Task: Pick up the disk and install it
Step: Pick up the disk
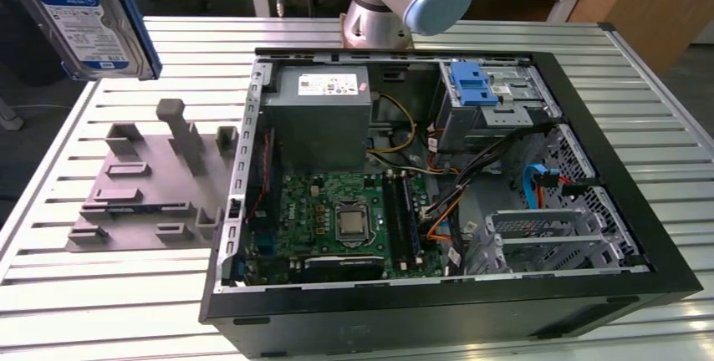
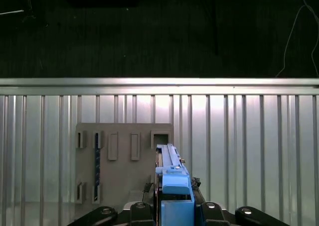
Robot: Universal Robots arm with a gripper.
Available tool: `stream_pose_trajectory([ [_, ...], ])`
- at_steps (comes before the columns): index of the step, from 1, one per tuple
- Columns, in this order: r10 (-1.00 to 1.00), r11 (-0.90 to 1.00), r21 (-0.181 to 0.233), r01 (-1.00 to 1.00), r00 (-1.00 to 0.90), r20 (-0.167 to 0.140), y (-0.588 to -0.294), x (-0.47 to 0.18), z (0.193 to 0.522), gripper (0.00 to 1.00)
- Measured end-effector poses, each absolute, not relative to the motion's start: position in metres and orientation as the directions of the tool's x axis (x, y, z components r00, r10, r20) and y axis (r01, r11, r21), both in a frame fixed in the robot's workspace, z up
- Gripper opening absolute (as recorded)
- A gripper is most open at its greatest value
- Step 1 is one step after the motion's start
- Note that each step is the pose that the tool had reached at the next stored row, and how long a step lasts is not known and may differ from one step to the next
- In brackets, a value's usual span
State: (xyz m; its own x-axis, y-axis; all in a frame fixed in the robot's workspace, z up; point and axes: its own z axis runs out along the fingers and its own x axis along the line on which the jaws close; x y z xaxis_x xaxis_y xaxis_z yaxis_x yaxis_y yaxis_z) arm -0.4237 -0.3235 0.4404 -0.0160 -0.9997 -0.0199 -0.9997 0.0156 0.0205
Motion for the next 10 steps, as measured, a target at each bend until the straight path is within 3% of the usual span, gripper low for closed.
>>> stream_pose_trajectory([
  [10,-1.000,0.016,0.007,-1.000,-0.016,-0.020,-0.3236,-0.4238,0.4497,0.37],
])
